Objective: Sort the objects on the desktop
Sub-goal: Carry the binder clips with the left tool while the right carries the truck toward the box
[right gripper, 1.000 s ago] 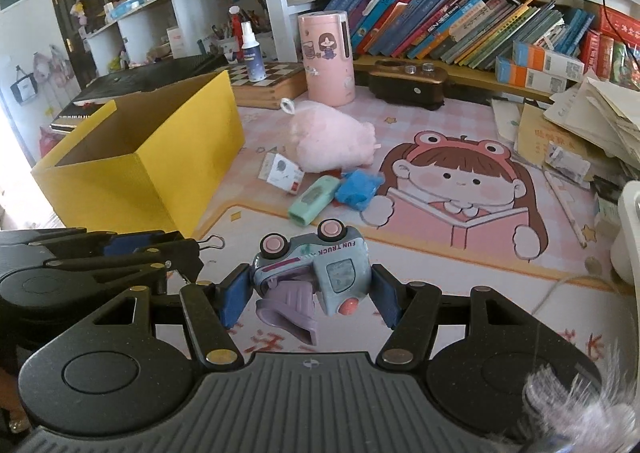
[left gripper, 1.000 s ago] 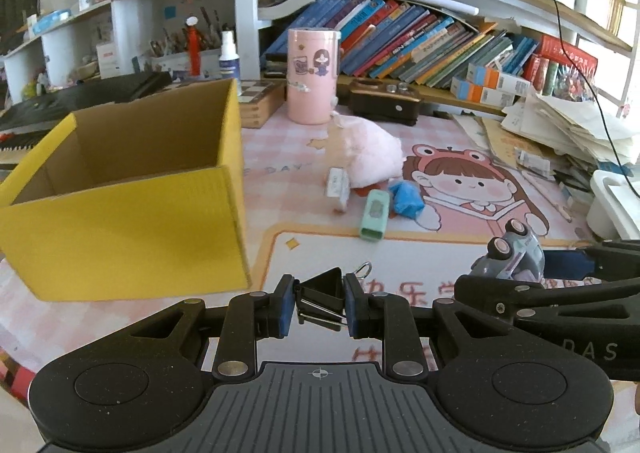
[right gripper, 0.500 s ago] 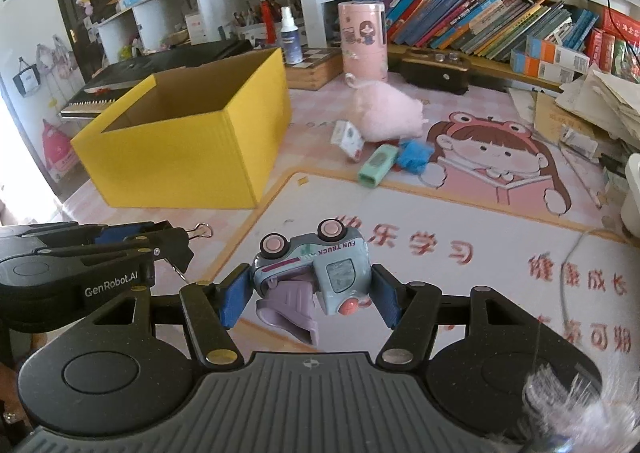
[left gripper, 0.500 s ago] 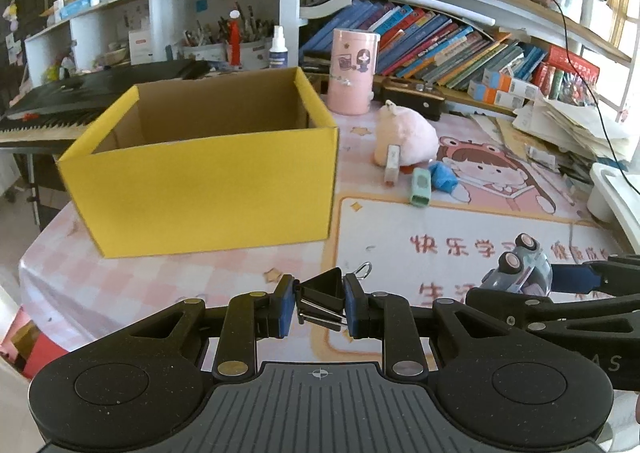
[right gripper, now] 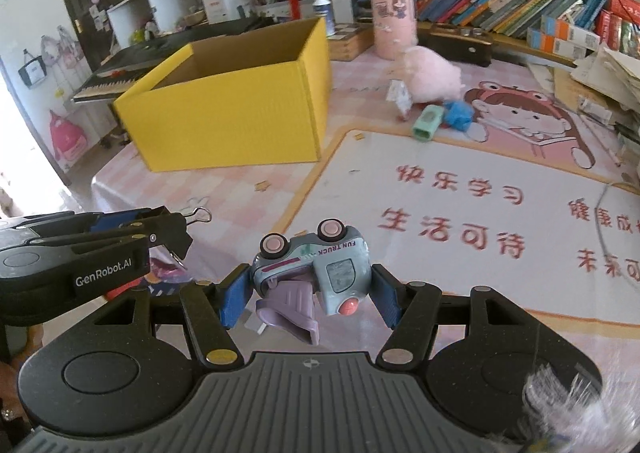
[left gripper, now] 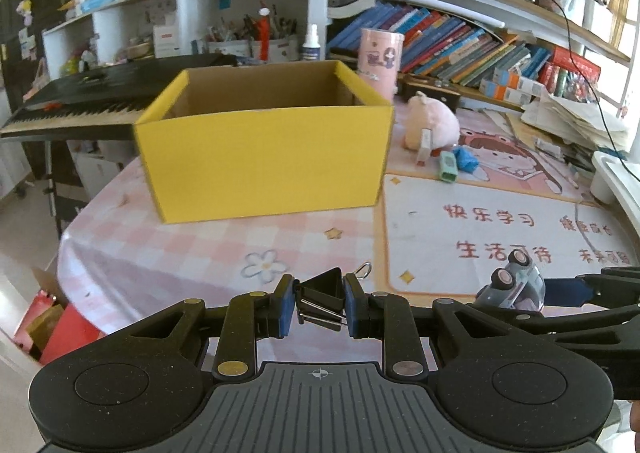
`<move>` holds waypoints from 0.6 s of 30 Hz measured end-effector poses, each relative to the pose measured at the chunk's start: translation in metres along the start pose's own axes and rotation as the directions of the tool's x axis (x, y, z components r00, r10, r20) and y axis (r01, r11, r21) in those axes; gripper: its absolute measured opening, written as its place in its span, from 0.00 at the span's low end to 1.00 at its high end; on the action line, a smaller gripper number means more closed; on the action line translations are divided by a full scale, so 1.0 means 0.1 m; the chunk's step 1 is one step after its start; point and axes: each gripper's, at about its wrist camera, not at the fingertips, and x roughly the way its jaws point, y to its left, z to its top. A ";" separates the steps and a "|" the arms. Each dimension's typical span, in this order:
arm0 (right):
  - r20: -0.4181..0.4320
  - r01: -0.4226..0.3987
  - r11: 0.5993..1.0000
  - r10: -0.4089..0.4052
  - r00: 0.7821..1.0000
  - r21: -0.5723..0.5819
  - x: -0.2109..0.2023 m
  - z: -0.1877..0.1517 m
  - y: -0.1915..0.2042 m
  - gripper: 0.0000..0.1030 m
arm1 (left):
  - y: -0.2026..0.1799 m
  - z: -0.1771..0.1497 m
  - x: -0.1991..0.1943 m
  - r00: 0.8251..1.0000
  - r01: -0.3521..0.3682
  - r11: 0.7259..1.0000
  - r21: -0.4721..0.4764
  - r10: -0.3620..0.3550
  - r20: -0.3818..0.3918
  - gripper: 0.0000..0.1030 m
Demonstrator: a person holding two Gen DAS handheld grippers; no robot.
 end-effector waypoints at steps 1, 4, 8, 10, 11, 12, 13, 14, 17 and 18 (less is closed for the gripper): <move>-0.002 -0.005 1.000 0.005 1.000 -0.005 0.00 -0.01 0.05 0.59 | 0.04 -0.02 -0.03 1.000 -0.006 1.000 -0.006 0.006 0.002 0.23; -0.006 -0.023 0.999 0.022 1.000 -0.024 0.00 -0.04 0.18 0.59 | 0.15 -0.07 -0.11 1.000 -0.029 0.999 -0.026 0.029 0.010 0.23; -0.009 -0.054 0.997 0.053 0.999 -0.062 0.00 -0.06 0.37 0.59 | 0.30 -0.14 -0.23 0.997 -0.065 0.996 -0.061 0.067 0.024 0.23; -0.009 -0.071 0.994 0.071 0.997 -0.086 0.00 -0.06 0.46 0.59 | 0.37 -0.16 -0.30 0.996 -0.083 0.994 -0.077 0.086 0.035 0.23; -0.008 -0.081 0.992 0.081 0.997 -0.100 0.00 -0.06 0.51 0.59 | 0.41 -0.17 -0.33 0.994 -0.093 0.992 -0.087 0.097 0.040 0.23; -0.008 -0.090 0.989 0.090 0.996 -0.113 0.00 -0.06 0.56 0.59 | 0.44 -0.18 -0.35 0.994 -0.100 0.991 -0.093 0.104 0.044 0.23; -0.008 -0.096 0.988 0.096 0.995 -0.123 -0.01 -0.06 0.60 0.59 | 0.47 -0.19 -0.38 0.992 -0.108 0.989 -0.101 0.113 0.048 0.23; -0.009 -0.104 0.985 0.104 0.995 -0.135 -0.01 -0.06 0.64 0.59 | 0.49 -0.20 -0.40 0.991 -0.114 0.988 -0.107 0.120 0.051 0.23; -0.007 -0.117 0.980 0.117 0.993 -0.158 -0.01 -0.05 0.74 0.59 | 0.55 -0.21 -0.44 0.989 -0.125 0.985 -0.119 0.133 0.061 0.23; -0.007 -0.119 0.979 0.120 0.993 -0.163 -0.01 -0.05 0.75 0.59 | 0.56 -0.21 -0.45 0.989 -0.127 0.984 -0.123 0.135 0.064 0.23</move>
